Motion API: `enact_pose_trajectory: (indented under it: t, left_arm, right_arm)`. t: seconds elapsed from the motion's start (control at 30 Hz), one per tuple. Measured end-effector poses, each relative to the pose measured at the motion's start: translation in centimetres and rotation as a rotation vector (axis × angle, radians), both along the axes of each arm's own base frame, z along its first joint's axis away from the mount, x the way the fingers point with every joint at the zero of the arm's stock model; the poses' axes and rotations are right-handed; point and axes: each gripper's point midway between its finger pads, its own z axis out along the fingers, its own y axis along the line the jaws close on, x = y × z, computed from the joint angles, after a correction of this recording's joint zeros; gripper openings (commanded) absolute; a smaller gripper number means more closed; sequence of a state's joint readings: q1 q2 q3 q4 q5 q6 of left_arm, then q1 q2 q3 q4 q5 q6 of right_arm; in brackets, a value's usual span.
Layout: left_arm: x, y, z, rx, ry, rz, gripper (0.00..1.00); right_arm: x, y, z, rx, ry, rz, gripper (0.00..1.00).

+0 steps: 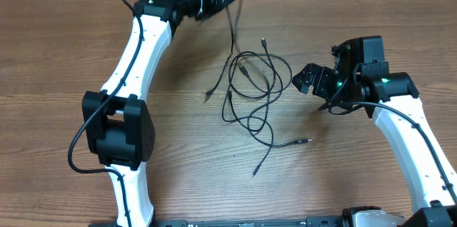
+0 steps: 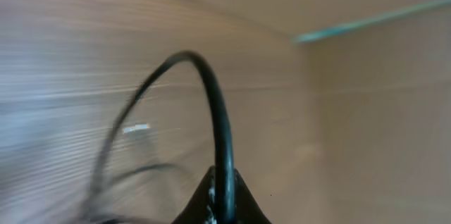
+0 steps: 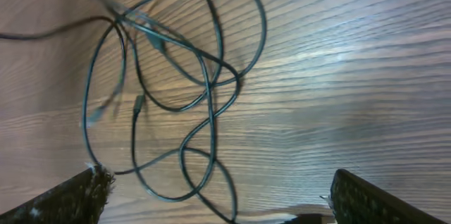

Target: Untangle cables

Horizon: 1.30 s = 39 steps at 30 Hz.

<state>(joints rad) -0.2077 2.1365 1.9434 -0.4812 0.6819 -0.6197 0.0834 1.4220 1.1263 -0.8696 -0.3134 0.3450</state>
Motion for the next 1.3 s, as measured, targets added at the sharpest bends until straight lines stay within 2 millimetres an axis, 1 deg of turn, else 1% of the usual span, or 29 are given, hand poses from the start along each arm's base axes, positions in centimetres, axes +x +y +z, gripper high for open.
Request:
enact_pose_trajectory:
  t: [0.07,0.13,0.17,0.2,0.23,0.27,0.3,0.33,0.37,0.4,0.43,0.53,0.6,0.7,0.73,0.77,0.83,0.9,0.93,1.0,1.03,1.17,1.23,1.27,1.3]
  left_arm:
    - [-0.3,1.4,-2.2,0.143,-0.008,0.005,0.04]
    - [-0.7,2.6,-3.6,0.277,-0.040,-0.010,0.04]
    - [-0.8,3.0,-3.7,0.326,-0.060,-0.023,0.04]
    - [-1.0,3.3,-3.5,0.376,-0.095,-0.041,0.04]
    - [-1.2,3.4,-2.9,0.404,-0.126,-0.052,0.04]
    - [-1.4,3.5,-1.9,0.429,-0.169,-0.065,0.04]
    - [-1.6,3.5,-0.5,0.448,-0.213,-0.073,0.04]
    - [-2.0,3.3,1.3,0.463,-0.269,-0.085,0.04]
    - [-2.7,3.1,3.5,0.473,-0.334,-0.101,0.04]
    - [-3.8,2.6,6.6,0.478,-0.418,-0.117,0.04]
    - [-5.0,2.2,9.2,0.483,-0.491,-0.132,0.04]
    - [-8.6,1.5,15.9,0.490,-0.681,-0.161,0.04]
    - [-11.1,1.4,20.0,0.490,-0.796,-0.160,0.04]
    - [-14.1,2.4,25.4,0.491,-0.943,-0.113,0.04]
    - [-15.5,3.3,28.0,0.490,-1.010,-0.070,0.04]
    - [-16.2,3.9,29.5,0.486,-1.050,-0.043,0.04]
    - [-17.7,5.0,32.3,0.477,-1.127,0.010,0.04]
    - [-19.3,6.5,35.1,0.475,-1.200,0.078,0.04]
    - [-19.7,7.1,35.8,0.478,-1.218,0.101,0.04]
    - [-21.3,9.1,38.1,0.498,-1.264,0.194,0.04]
    - [-22.9,11.0,39.8,0.518,-1.293,0.277,0.04]
    - [-25.9,15.3,42.2,0.581,-1.298,0.496,0.04]
    - [-27.0,17.8,42.9,0.623,-1.272,0.626,0.04]
    - [-27.6,19.4,43.1,0.653,-1.245,0.710,0.04]
    - [-27.9,20.4,43.2,0.674,-1.226,0.761,0.04]
  right_arm:
    - [0.1,-0.6,0.0,-0.006,-0.001,-0.014,0.98]
    - [0.3,-1.3,-0.1,-0.009,0.000,-0.034,0.98]
    - [0.3,-1.7,-0.1,-0.010,-0.001,-0.045,0.98]
    - [0.4,-1.9,-0.1,-0.011,-0.002,-0.052,0.98]
    - [0.5,-2.1,-0.1,-0.011,-0.002,-0.059,0.98]
    - [0.5,-2.3,-0.1,-0.013,-0.002,-0.064,0.98]
    - [0.5,-2.4,-0.1,-0.013,-0.002,-0.066,0.98]
    - [0.5,-2.4,0.0,-0.013,-0.005,-0.059,0.98]
    - [0.5,-2.3,0.0,-0.014,-0.013,-0.037,0.98]
    - [0.5,-2.0,0.1,-0.008,-0.023,-0.006,0.98]
    - [0.4,-1.8,0.3,-0.004,-0.036,0.021,0.98]
    - [0.3,-1.0,1.5,0.009,-0.090,0.103,0.98]
    - [0.2,-0.6,2.9,0.013,-0.143,0.144,0.99]
    - [0.0,-0.3,4.6,0.014,-0.209,0.180,1.00]
    - [-0.2,-0.2,5.3,0.012,-0.232,0.191,1.00]
    - [-0.2,-0.2,5.5,0.011,-0.240,0.197,1.00]
    - [-0.3,-0.2,5.6,0.009,-0.245,0.207,1.00]
    - [-0.4,-0.1,5.6,0.009,-0.246,0.215,1.00]
    - [-0.4,-0.1,5.6,0.009,-0.245,0.216,1.00]
    - [-0.4,-0.1,5.6,0.008,-0.246,0.219,1.00]
    - [-0.4,-0.1,5.6,0.007,-0.248,0.221,1.00]
    - [-0.6,-0.1,5.5,0.005,-0.241,0.225,1.00]
    - [-0.6,-0.1,5.4,0.004,-0.242,0.227,1.00]
    - [-0.6,-0.1,5.4,0.004,-0.241,0.228,1.00]
    - [-0.6,-0.1,5.4,0.004,-0.240,0.228,1.00]
